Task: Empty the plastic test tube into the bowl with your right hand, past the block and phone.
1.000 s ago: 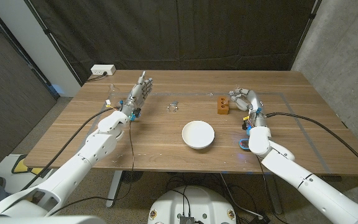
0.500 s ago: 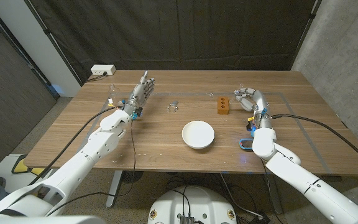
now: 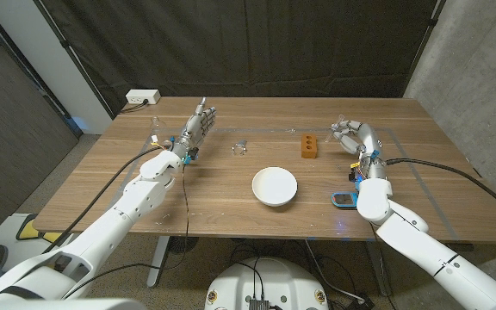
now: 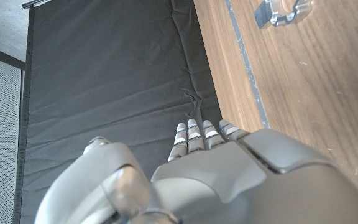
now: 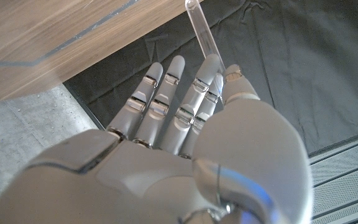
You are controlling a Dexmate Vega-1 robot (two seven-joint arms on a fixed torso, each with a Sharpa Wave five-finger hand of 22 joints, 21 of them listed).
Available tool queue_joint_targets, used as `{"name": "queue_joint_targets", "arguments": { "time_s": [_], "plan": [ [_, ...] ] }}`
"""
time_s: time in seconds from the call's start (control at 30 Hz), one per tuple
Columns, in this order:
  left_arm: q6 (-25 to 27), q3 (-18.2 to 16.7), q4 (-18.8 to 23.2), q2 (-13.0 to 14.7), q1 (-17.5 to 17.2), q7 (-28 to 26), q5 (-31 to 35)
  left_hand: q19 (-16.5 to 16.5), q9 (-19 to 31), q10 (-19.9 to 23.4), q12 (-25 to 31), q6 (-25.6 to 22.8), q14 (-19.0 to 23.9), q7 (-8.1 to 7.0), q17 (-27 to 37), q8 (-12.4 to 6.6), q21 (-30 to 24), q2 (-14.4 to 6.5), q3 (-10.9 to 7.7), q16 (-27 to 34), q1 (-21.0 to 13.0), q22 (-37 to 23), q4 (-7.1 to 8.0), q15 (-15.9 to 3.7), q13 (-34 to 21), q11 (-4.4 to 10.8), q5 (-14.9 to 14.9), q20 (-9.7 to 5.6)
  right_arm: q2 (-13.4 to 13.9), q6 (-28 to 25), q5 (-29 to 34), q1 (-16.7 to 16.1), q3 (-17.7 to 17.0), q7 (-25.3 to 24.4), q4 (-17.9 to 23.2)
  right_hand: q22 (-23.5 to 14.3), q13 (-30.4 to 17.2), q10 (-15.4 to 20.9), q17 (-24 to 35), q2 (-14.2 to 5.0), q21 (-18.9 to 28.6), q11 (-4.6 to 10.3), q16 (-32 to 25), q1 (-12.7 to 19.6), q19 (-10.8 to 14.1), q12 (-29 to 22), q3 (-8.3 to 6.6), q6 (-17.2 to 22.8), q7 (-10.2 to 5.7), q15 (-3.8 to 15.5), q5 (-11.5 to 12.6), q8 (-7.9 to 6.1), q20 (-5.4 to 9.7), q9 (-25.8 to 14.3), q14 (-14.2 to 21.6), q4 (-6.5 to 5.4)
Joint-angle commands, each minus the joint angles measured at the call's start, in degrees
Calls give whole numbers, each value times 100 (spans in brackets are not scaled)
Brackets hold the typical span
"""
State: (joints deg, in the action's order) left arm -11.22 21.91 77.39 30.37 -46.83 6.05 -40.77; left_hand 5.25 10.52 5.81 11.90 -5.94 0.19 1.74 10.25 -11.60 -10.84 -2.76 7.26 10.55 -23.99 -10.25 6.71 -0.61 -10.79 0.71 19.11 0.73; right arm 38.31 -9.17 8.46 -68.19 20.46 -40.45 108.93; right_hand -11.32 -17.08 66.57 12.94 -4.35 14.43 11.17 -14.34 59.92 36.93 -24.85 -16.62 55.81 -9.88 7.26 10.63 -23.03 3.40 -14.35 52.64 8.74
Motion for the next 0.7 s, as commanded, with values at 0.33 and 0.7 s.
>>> {"name": "queue_joint_targets", "arguments": {
  "time_s": [0.33,0.7],
  "plan": [
    [86,241,24,-356,207,-429,267,73,29,3,-19,-45,-25,4,23,12,-56,27,47,23,-41,-31,8,-13,-17,39,-18,60,578,68,-284,-548,-747,475,416,-10,-404,-454,52,-261,-49,-79,149,-109,-94,-53,17,191,-109,470,54,-173,393,-83,-277,-170],
    [104,369,-49,-466,346,-355,347,88,29,6,-18,-45,-33,5,23,12,-56,15,63,21,-51,-31,5,-11,-17,34,-21,79,872,-424,82,-1004,-1043,489,974,-5,-524,-446,92,-272,-58,-112,117,-143,-97,-118,-8,199,-89,497,69,-195,381,-68,-239,-158]
  ]
}}
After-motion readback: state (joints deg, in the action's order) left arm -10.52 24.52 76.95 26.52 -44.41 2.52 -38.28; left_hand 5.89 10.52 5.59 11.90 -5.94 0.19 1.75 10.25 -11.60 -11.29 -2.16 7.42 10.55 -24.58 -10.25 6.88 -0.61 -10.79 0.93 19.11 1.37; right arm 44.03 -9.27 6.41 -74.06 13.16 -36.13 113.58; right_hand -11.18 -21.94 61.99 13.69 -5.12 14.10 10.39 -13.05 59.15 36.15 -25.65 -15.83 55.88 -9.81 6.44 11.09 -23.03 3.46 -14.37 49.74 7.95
